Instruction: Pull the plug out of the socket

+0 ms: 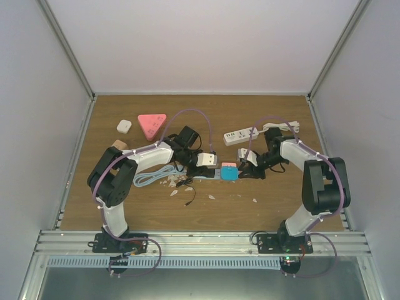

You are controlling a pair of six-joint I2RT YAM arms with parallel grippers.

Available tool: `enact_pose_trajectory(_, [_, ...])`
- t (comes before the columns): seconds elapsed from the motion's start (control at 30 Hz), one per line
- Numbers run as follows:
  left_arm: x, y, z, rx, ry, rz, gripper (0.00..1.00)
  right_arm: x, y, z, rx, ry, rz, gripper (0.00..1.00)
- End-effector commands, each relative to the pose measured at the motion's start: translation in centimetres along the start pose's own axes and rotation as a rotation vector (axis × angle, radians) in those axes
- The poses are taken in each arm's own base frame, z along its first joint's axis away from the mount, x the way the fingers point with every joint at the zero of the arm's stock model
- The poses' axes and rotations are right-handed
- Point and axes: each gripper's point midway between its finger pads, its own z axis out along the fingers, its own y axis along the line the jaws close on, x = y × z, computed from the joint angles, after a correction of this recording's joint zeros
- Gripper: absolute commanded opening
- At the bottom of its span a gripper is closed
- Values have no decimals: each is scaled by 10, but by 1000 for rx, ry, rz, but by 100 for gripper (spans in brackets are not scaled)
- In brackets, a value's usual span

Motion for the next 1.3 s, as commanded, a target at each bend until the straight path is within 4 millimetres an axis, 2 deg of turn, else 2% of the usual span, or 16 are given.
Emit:
enact_pose_trajectory(0.0, [7, 2, 11, -3, 11, -4, 22, 2, -3, -3, 27, 15, -14, 22])
enact_pose_trajectory(0.07, [6, -1, 12, 16, 7, -19, 15, -6, -8, -9, 69, -4, -46, 36])
enact_pose_trajectory(0.17, [5, -4, 13, 55, -8, -56, 10, -16, -9, -15, 108, -39, -82, 63])
enact_pose_trajectory(0.23, [5, -4, 13, 81, -18, -90, 9, -20, -8, -16, 127, -56, -99, 75])
enact_pose_trajectory(0.33, [6, -1, 11, 100, -40, -143, 8, -20, -4, -13, 140, -76, -113, 90])
enact_pose_trajectory(0.47, [6, 1, 9, 110, -58, -172, 8, -21, -3, -5, 160, -101, -118, 99])
enact_pose_trajectory(0.77, [10, -1, 13, 110, -52, -167, 7, -36, -19, 9, 187, -180, -111, 100])
enact_pose_trajectory(0.87, [10, -1, 14, 110, -52, -168, 6, -41, -17, 17, 159, -184, -119, 97])
enact_pose_trajectory(1.13, [3, 1, 11, 98, -67, -160, 6, -36, -12, 35, 100, -165, -116, 77])
enact_pose_trajectory(1.27, [-3, 1, 8, 97, -78, -154, 6, -34, -12, 39, 87, -164, -105, 59])
